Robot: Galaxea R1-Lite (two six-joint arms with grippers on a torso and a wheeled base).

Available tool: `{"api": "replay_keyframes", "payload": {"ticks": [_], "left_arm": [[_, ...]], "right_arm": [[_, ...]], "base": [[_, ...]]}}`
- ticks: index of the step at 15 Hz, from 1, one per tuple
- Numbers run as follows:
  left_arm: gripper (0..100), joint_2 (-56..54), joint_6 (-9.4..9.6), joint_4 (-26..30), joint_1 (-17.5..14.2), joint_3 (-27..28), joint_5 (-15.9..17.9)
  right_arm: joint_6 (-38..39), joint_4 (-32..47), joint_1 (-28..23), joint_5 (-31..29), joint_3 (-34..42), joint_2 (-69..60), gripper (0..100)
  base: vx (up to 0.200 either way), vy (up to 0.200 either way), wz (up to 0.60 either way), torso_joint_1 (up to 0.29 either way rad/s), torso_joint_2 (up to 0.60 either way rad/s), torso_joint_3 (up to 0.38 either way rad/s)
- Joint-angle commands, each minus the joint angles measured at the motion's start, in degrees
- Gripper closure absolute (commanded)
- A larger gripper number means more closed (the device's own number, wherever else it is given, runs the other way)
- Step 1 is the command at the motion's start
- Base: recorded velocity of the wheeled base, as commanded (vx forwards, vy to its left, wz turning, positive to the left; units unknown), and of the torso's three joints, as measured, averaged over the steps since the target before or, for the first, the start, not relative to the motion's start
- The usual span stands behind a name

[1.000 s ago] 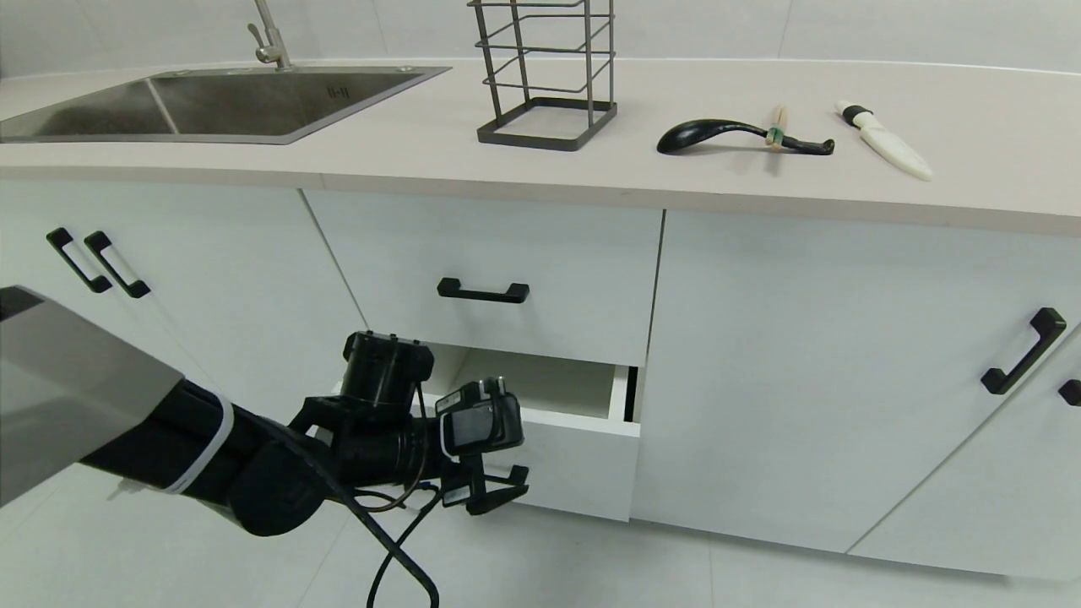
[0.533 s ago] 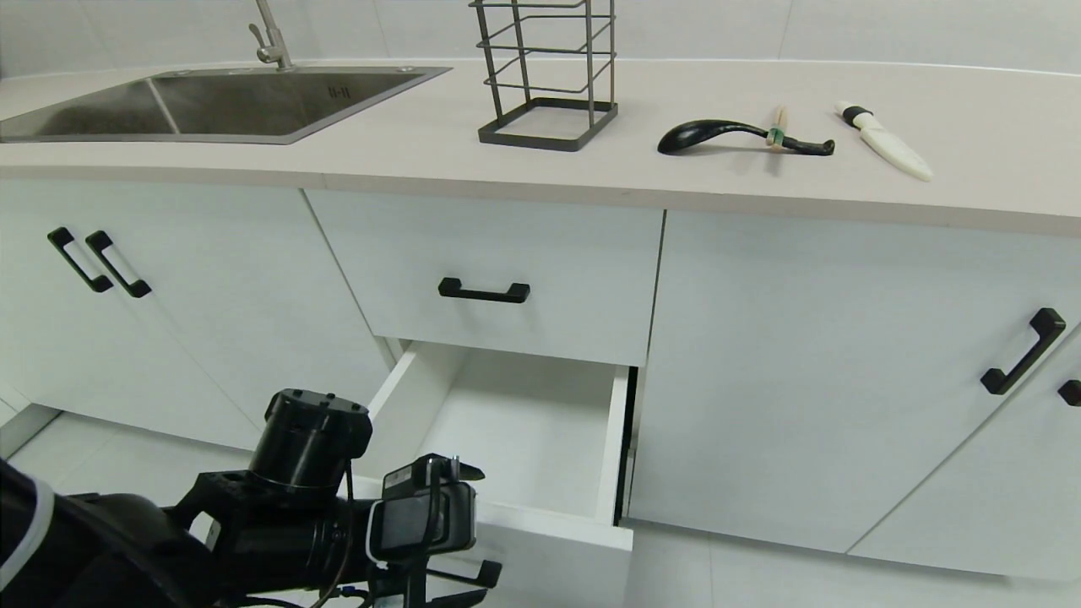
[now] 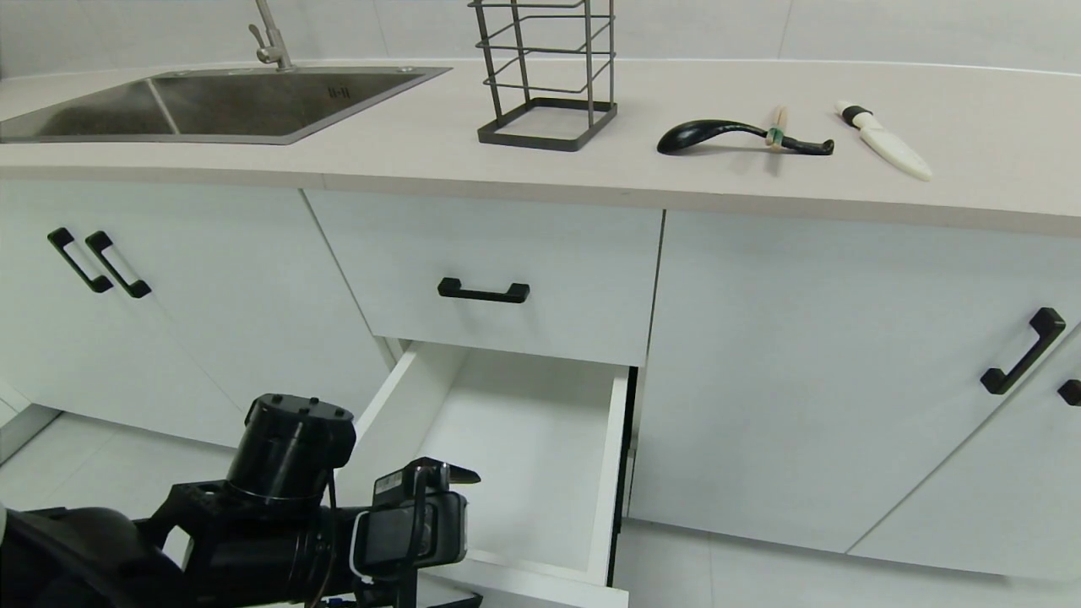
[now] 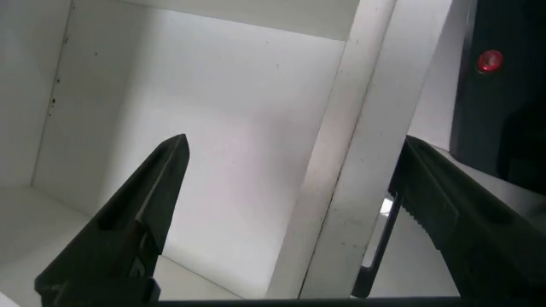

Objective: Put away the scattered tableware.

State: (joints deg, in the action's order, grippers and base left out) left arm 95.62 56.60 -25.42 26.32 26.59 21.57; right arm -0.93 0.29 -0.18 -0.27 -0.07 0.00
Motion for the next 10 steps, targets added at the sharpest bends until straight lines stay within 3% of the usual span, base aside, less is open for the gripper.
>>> {"api": "replay_keyframes", "payload": {"ticks": [1, 5, 7, 10], "left_arm": [[0, -1.3, 0.0, 0.0, 0.2, -1.5, 0.1], [0, -8.5, -0.97, 0.0, 2.9, -2.1, 0.5], [0, -15.8, -8.61, -0.2, 7.3, 1.4, 0.0], [0, -24.6, -23.99, -0.4, 6.4, 6.7, -3.5]], "right_arm": [[0.0, 0.1, 0.0, 0.0, 0.0, 0.1, 100], [0.0, 0.0, 0.0, 0.0, 0.0, 0.1, 100], [0.0, 0.1, 0.0, 0.0, 0.0, 0.1, 100], [0.0, 0.0, 0.0, 0.0, 0.0, 0.0, 100]], "base": [[0.0, 0.0, 0.0, 0.0, 0.0, 0.0], [0.0, 0.0, 0.0, 0.0, 0.0, 0.0], [0.0, 0.0, 0.0, 0.0, 0.0, 0.0], [0.0, 0.0, 0.0, 0.0, 0.0, 0.0]]}}
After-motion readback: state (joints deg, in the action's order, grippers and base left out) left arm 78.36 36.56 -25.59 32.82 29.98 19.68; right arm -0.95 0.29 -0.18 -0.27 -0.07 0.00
